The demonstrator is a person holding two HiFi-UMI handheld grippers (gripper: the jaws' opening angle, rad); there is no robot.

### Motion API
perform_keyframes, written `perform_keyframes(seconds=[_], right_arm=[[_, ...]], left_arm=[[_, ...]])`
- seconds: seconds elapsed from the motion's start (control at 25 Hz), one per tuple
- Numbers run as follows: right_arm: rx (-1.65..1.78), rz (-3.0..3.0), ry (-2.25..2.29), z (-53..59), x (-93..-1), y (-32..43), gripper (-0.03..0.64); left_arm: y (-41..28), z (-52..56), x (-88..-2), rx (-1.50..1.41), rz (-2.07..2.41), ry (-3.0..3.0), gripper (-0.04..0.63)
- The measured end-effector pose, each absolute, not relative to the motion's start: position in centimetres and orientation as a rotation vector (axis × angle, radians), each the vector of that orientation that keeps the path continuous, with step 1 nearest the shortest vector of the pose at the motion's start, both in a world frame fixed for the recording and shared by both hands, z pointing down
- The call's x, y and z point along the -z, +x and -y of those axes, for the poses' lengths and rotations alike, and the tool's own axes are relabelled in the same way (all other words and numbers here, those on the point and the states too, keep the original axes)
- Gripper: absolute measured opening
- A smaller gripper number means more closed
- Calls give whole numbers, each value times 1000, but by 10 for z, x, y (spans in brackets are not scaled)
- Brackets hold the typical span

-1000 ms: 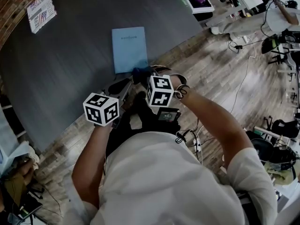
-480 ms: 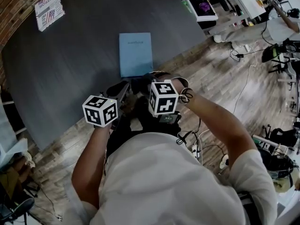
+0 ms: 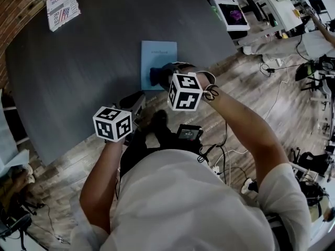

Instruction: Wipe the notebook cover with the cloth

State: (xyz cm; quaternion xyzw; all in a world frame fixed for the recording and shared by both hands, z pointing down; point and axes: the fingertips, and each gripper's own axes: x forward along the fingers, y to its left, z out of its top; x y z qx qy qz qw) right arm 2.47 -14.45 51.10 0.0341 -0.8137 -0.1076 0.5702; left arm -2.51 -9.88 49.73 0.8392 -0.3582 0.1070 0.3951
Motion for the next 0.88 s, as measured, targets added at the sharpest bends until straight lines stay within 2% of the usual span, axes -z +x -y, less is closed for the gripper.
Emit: perform_keyframes(seconds=[0.88], right_arm=[[353,1838,268,278,-534,-9,118]], left_arm=[[-33,122,-502,-220,912,2087,43]])
